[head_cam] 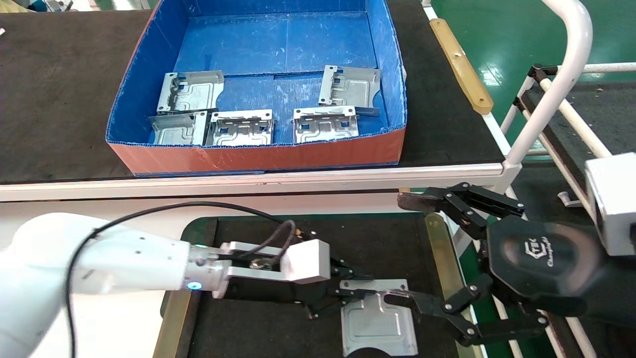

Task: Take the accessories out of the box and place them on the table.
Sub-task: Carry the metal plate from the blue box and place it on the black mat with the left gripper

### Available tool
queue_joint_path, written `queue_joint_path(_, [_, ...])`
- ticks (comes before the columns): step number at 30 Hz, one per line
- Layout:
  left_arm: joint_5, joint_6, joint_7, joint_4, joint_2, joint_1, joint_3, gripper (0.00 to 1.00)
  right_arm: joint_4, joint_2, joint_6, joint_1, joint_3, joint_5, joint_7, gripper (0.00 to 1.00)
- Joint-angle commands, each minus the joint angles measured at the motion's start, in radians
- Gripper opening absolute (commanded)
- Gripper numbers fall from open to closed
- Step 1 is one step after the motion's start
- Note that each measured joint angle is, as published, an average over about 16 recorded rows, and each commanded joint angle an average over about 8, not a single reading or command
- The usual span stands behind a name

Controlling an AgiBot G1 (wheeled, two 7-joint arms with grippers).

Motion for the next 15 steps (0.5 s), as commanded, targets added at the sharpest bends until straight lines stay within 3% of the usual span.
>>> queue_joint_path(1, [0.001,-0.006,0.057,0.061,0.031,-0.004,0.000,0.00,0.000,0.000,0.000,0.000,0.000,0.000,0.000,1.00])
queue_joint_path(9, [-0.001,-0.082,0.218,0.284,0.133,-0.044,-0.002,0.00,0.000,0.000,0.000,0.000,0.000,0.000,0.000,1.00])
queue_joint_path(15, [-0.026,-0.209,0.258,0.297,0.157,-0.038,0.027,0.00,0.000,0.000,0.000,0.000,0.000,0.000,0.000,1.00])
